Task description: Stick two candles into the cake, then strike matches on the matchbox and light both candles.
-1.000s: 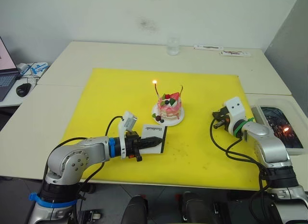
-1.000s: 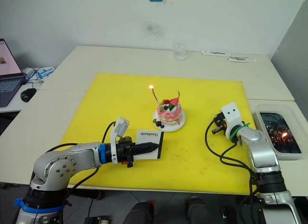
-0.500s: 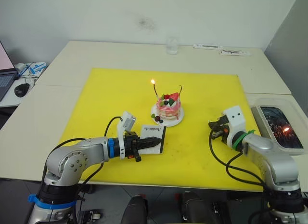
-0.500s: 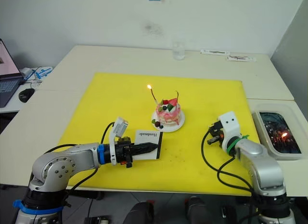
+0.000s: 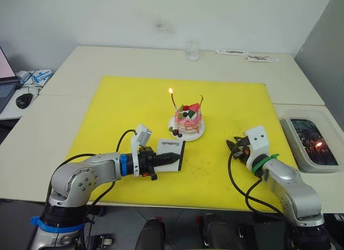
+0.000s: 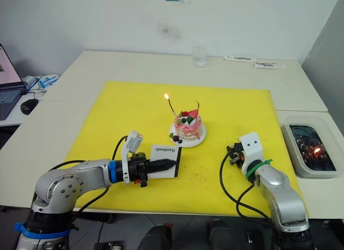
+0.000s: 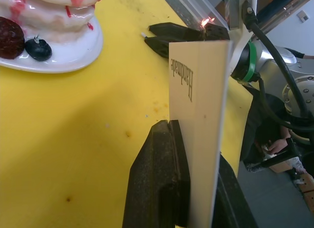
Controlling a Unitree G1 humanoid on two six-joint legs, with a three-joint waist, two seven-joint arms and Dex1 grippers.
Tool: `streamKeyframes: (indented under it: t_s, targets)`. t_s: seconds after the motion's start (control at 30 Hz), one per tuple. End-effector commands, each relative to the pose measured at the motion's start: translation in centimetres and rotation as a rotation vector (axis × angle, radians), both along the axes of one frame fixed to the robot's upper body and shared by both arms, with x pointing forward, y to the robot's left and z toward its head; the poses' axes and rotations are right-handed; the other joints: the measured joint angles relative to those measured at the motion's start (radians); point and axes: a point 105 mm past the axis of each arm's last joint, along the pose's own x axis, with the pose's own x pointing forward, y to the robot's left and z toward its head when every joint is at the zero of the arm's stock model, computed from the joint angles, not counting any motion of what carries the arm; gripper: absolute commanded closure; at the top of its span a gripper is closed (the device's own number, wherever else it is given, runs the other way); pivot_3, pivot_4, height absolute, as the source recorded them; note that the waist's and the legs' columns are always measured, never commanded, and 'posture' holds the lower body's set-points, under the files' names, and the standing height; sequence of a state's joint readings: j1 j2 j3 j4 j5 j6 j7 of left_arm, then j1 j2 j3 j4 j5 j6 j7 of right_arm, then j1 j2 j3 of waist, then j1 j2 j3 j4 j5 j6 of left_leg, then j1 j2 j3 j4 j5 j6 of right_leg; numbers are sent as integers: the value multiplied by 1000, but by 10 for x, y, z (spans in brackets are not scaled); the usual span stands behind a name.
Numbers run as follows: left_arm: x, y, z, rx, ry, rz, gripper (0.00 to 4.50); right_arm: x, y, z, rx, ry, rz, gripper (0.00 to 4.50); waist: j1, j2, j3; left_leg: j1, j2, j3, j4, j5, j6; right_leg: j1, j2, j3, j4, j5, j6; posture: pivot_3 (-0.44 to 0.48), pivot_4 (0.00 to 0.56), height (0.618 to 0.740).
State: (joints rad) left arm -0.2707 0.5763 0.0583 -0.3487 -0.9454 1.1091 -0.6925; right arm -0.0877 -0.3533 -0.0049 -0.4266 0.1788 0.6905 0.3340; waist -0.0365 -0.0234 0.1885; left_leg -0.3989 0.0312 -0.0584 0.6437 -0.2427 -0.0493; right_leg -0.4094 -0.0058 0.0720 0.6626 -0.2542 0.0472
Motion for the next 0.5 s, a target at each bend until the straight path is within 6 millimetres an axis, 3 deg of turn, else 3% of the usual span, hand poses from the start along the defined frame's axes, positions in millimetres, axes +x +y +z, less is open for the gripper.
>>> streamKeyframes:
  t_s: [0.03,0.5]
  targets:
    - [-2,-1,11,-15,-37,-26,4500,-2,3,6,8,-64,21,2825,0,0,0,0,0,0,0,0,0,0,0,0,0,0,0,0,150,740]
    - [-2,0,12,-10,-39,-31,4500,-2,-2,-11,-5,-16,-17,2825,1,0,0,0,0,0,0,0,0,0,0,0,0,-1,-1,0,150,740]
